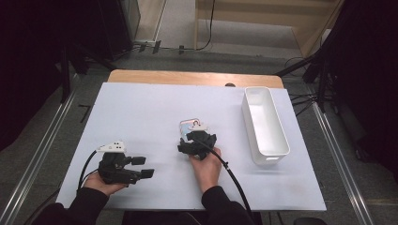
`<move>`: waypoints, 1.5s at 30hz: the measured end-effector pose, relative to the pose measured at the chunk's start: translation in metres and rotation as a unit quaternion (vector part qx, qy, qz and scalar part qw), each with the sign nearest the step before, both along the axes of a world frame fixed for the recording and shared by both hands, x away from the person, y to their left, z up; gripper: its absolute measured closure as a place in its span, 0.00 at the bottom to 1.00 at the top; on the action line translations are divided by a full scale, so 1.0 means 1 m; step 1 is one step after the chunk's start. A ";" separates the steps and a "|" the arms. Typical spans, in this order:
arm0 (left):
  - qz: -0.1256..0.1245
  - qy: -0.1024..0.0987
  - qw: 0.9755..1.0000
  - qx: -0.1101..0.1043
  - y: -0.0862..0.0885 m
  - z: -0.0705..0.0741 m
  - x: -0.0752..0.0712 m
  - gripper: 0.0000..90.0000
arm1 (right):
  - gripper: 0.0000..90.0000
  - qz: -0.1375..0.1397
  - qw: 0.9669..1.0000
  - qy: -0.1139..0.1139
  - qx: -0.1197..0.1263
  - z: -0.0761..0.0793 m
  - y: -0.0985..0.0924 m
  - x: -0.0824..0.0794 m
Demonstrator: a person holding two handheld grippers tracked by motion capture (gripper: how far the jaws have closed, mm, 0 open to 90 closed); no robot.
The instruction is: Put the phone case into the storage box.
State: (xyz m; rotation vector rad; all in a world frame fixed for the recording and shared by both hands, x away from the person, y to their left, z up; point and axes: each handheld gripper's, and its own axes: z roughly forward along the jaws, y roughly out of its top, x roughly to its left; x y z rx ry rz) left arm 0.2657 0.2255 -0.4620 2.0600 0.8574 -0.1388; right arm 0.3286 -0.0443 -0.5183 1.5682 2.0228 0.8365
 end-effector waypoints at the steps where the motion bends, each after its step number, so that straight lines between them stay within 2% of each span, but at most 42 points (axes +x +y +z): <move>1: -0.001 0.000 1.000 0.000 0.000 0.000 0.000 0.31 | 0.15 0.000 1.000 0.000 0.001 0.000 0.000 0.000; 10: 0.001 0.001 1.000 -0.001 0.001 0.000 0.001 0.31 | 0.16 0.001 1.000 0.002 0.003 0.001 -0.001 0.001; 13: 0.001 0.001 1.000 -0.003 0.001 0.000 0.001 0.31 | 0.16 0.003 1.000 0.013 0.012 0.003 -0.001 0.001; 16: 0.001 0.002 1.000 -0.003 0.001 -0.001 0.001 0.31 | 0.16 0.007 1.000 0.014 0.013 0.004 -0.001 0.002; 18: 0.001 0.001 1.000 -0.004 0.001 0.000 0.001 0.31 | 0.16 0.015 0.999 0.020 0.029 0.006 -0.002 0.002; 24: 0.000 0.001 1.000 -0.002 0.001 0.000 0.001 0.31 | 0.16 0.027 0.998 0.023 0.048 0.018 -0.006 0.004; 25: 0.001 0.001 1.000 -0.003 0.001 0.000 0.001 0.31 | 0.16 0.028 0.997 0.024 0.067 0.023 -0.008 0.005; 26: 0.001 0.001 1.000 -0.005 0.001 -0.001 0.001 0.31 | 0.16 0.031 0.997 0.023 0.071 0.025 -0.009 0.005; 30: 0.000 0.003 1.000 -0.003 0.000 0.000 0.001 0.31 | 0.16 0.039 0.996 0.023 0.077 0.031 -0.013 0.006; 31: 0.000 0.002 1.000 -0.003 0.000 0.000 0.001 0.31 | 0.16 0.050 0.995 0.030 0.081 0.036 -0.015 0.006; 35: 0.001 0.002 1.000 -0.004 0.001 0.000 0.001 0.31 | 0.16 0.065 0.993 0.036 0.086 0.044 -0.019 0.007; 36: 0.004 0.002 1.000 -0.007 0.001 0.000 0.001 0.31 | 0.16 0.073 0.992 0.046 0.094 0.049 -0.022 0.008; 38: 0.005 0.004 1.000 -0.007 0.001 0.000 0.002 0.31 | 0.16 0.078 0.991 0.048 0.095 0.050 -0.024 0.008; 42: 0.006 0.008 1.000 -0.010 0.000 0.000 0.002 0.31 | 0.16 0.087 0.986 0.068 0.127 0.052 -0.038 0.009; 45: 0.007 0.008 1.000 -0.011 0.000 0.000 0.002 0.31 | 0.16 0.091 0.984 0.073 0.132 0.053 -0.044 0.007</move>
